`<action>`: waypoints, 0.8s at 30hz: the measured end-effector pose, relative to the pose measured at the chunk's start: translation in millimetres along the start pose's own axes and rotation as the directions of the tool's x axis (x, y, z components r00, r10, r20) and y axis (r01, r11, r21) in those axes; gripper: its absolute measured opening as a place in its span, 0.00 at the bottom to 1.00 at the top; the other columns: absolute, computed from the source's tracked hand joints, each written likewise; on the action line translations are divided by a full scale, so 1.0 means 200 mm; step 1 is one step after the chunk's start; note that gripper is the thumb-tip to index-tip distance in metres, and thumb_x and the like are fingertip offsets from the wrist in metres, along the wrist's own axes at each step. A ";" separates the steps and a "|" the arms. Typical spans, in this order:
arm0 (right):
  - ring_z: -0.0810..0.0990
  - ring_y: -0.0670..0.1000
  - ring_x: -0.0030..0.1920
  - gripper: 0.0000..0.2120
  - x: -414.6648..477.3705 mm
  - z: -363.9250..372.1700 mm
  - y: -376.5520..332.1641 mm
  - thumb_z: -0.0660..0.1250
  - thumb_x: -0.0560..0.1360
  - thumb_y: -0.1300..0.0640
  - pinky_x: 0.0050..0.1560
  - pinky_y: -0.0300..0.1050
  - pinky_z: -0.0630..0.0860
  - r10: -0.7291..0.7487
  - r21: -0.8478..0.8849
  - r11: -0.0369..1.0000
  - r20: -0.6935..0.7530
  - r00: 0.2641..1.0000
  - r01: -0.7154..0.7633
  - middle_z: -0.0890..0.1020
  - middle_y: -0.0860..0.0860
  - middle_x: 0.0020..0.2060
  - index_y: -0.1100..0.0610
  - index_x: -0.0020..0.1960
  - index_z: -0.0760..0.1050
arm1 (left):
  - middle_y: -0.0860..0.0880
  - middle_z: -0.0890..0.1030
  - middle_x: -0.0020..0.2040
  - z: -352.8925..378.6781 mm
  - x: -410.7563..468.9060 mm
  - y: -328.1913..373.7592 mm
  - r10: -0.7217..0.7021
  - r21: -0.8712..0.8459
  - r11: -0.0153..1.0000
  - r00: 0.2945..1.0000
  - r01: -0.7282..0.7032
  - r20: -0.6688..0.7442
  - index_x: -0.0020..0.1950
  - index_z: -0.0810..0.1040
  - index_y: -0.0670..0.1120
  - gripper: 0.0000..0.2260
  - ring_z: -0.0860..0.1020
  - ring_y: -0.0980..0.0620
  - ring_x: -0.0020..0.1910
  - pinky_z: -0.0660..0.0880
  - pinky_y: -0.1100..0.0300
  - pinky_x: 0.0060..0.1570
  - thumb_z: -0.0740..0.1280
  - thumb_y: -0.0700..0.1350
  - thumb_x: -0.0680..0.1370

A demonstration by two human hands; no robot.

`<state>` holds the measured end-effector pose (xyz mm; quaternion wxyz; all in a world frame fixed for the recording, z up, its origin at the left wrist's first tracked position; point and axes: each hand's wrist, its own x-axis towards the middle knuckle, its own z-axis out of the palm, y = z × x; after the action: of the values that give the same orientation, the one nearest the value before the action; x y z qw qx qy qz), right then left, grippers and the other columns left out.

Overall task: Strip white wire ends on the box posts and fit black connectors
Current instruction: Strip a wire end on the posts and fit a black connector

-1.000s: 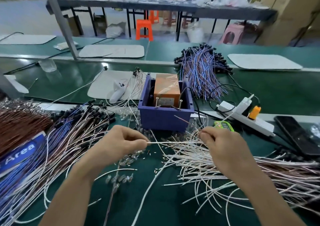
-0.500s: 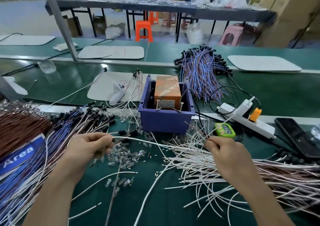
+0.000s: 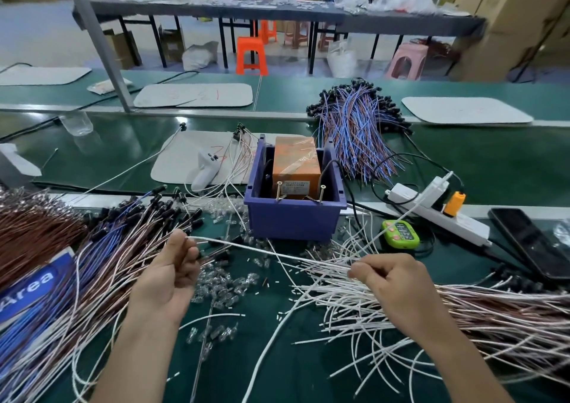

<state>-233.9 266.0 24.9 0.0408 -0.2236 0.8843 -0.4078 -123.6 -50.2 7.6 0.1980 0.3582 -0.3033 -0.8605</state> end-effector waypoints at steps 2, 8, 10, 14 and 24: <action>0.69 0.46 0.25 0.13 0.01 0.02 -0.02 0.71 0.78 0.47 0.30 0.42 0.71 -0.008 0.019 1.000 -0.020 1.000 0.009 0.75 0.50 0.24 0.56 0.42 0.83 | 0.51 0.84 0.40 0.01 0.00 -0.03 -0.051 -0.207 0.975 0.992 0.075 0.119 0.40 0.88 0.45 0.10 0.82 0.60 0.35 0.79 0.69 0.36 0.73 0.50 0.73; 0.68 0.43 0.25 0.10 0.03 0.05 -0.03 0.71 0.78 0.51 0.29 0.37 0.65 -0.002 0.027 1.000 0.039 0.999 0.001 0.72 0.43 0.22 0.52 0.39 0.83 | 0.48 0.82 0.37 0.13 0.03 -0.09 -0.061 -0.120 0.989 0.981 0.084 0.183 0.41 0.89 0.44 0.08 0.80 0.57 0.32 0.79 0.66 0.33 0.70 0.44 0.73; 0.69 0.42 0.24 0.09 0.02 0.05 -0.02 0.71 0.79 0.52 0.29 0.36 0.67 0.008 0.061 0.998 0.034 0.999 -0.010 0.75 0.43 0.22 0.48 0.40 0.84 | 0.48 0.82 0.39 0.12 0.03 -0.08 -0.079 -0.063 0.994 0.976 0.093 0.201 0.44 0.89 0.44 0.10 0.81 0.56 0.33 0.79 0.65 0.34 0.70 0.47 0.74; 0.68 0.43 0.25 0.08 0.02 0.05 -0.01 0.69 0.80 0.53 0.29 0.40 0.68 0.032 0.141 0.990 -0.024 0.999 -0.028 0.76 0.51 0.24 0.45 0.43 0.83 | 0.45 0.87 0.50 0.11 0.00 -0.08 -0.139 0.449 0.892 0.974 0.044 0.181 0.63 0.82 0.46 0.13 0.83 0.49 0.43 0.77 0.56 0.43 0.69 0.42 0.78; 0.65 0.43 0.24 0.11 0.03 0.04 -0.01 0.70 0.80 0.54 0.28 0.41 0.65 0.081 0.160 0.985 -0.092 0.992 -0.065 0.72 0.46 0.21 0.48 0.39 0.83 | 0.39 0.87 0.48 0.09 -0.07 -0.03 -0.055 0.640 0.760 0.970 -0.113 0.237 0.67 0.75 0.44 0.22 0.87 0.43 0.43 0.83 0.59 0.35 0.64 0.24 0.78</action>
<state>-236.7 257.3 22.5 0.0296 -0.1667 0.8582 -0.4846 -128.6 -31.1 20.4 0.0367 0.2925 -0.6094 -0.7360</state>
